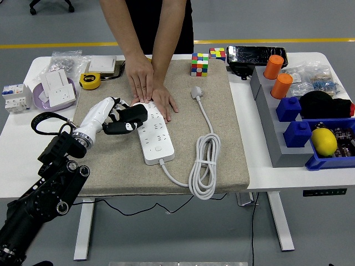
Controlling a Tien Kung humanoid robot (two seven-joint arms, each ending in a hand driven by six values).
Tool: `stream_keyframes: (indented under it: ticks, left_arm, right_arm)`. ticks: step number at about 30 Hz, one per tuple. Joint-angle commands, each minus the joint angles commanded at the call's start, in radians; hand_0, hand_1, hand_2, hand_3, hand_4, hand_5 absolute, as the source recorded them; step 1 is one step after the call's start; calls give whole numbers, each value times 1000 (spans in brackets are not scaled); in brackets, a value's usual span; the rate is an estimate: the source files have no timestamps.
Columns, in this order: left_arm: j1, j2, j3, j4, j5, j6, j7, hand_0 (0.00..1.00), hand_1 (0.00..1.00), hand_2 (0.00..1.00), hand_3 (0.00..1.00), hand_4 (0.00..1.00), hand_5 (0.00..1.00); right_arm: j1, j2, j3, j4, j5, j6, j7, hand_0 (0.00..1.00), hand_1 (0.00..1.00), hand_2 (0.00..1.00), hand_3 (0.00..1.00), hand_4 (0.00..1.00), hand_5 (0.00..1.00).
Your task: Pick up the plug,place it near the board,insert it into the board,press the button
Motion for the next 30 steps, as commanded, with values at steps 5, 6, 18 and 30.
stream_keyframes:
  ticks: [5,6,18,30]
  left_arm:
    - [20,22,-42,4,6,2,-1,379,213,223,254,577,298]
    - [25,26,-52,10,9,2,-1,379,213,223,254,577,298]
    - [53,39,-72,69,23,7,-10,379,214,233,274,585,302]
    - [50,34,-58,71,9,-22,-13,480,558,527,521,871,341]
  right_arm:
    - [-3,0,2,0,-4,0,-2,820,746,742,781,998,876]
    - [-4,0,2,0,-3,0,-2,820,746,742,781,998,876]
    - [-6,0,-4,0,-4,-1,-5,819,745,742,780,998,874]
    - [-5,-2,-2,0,-6,-1,-8,819,745,742,780,998,871]
